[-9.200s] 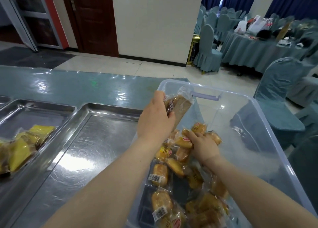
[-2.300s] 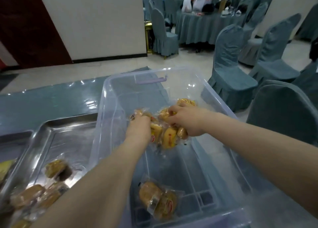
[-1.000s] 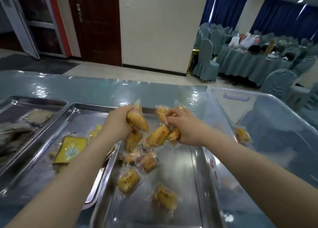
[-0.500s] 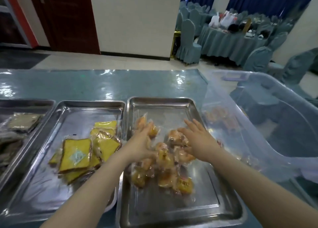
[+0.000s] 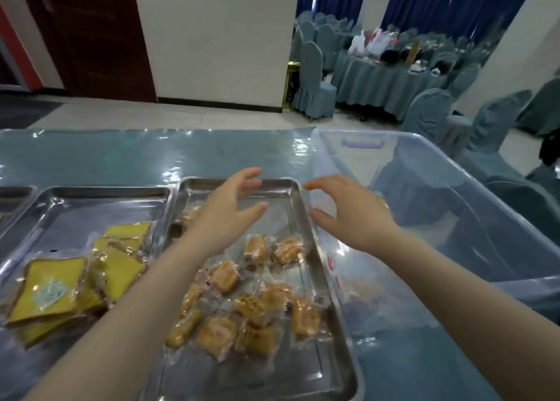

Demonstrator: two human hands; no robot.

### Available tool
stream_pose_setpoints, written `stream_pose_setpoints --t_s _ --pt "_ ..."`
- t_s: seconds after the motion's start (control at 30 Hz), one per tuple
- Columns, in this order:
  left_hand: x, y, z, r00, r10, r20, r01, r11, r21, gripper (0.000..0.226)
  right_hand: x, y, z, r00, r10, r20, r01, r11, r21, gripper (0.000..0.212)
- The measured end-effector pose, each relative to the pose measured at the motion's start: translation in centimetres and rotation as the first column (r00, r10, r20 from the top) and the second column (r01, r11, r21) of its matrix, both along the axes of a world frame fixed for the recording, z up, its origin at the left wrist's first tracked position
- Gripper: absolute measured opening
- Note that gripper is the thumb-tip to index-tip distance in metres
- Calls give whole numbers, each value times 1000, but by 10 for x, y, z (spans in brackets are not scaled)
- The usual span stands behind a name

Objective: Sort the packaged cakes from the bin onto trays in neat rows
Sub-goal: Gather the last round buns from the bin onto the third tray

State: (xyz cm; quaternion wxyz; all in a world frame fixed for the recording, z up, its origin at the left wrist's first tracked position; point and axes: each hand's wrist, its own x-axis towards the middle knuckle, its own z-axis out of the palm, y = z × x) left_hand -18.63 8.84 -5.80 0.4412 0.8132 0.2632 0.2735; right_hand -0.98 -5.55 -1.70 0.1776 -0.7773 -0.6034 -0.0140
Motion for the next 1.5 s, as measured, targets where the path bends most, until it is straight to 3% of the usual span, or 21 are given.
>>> stream_pose_setpoints --t_s 0.17,0.33,0.47,0.53,0.6,0.7,0.77,0.83,0.87,0.97,1.1,1.17,1.23,1.33,1.43,1.5 --pt "55 -49 23 992 18 123 -15 1000 -22 38 70 -44 7 999 -3 -39 0 998 -70 35" --pt "113 -92 29 994 48 95 -46 999 -30 26 140 -81 -13 994 27 -107 -56 960 -275 29" --pt "154 -113 15 983 60 -172 -46 995 88 56 171 -92 -41 987 103 -125 -160 740 -653 56" --pt "168 -120 4 945 77 -317 -30 988 151 73 174 -91 -60 976 158 -148 -215 632 -745 73" --pt "174 -122 -5 920 119 -372 -41 977 211 80 172 -87 -77 948 270 -166 -293 545 -785 82" --pt "174 -120 -11 905 148 -398 -49 967 249 78 165 -79 -98 824 541 -171 -442 424 -790 77" --pt "173 -119 -12 877 184 -443 -31 944 330 76 152 -74 -117 676 715 -179 -538 314 -782 68" --pt "174 -119 -12 847 231 -478 -22 914 404 74 143 -70 -139 495 859 -127 -534 186 -825 72" --pt "175 -119 -12 837 249 -488 -23 906 422 74 146 -69 -149 460 882 -102 -503 164 -848 73" --pt "173 -119 -13 830 258 -495 -28 905 424 72 170 -69 -164 590 800 -109 -403 175 -898 72" --pt "172 -120 -12 831 261 -491 -39 909 416 71 187 -66 -184 546 835 -63 -487 255 -835 60" --pt "172 -121 -10 828 255 -499 -40 915 402 71 194 -63 -185 567 823 -38 -575 363 -733 48" --pt "172 -122 -9 827 248 -504 -40 921 387 70 207 -54 -177 627 778 43 -624 535 -569 41" --pt "171 -123 -6 827 240 -509 -36 926 377 68 225 -29 -156 874 479 82 -441 853 -280 47" --pt "172 -124 -1 784 268 -560 -5 905 426 65 245 -4 -129 957 291 22 -285 949 -134 33" --pt "179 -123 7 749 322 -579 2 873 488 58 257 8 -107 975 222 10 -215 956 -202 36"
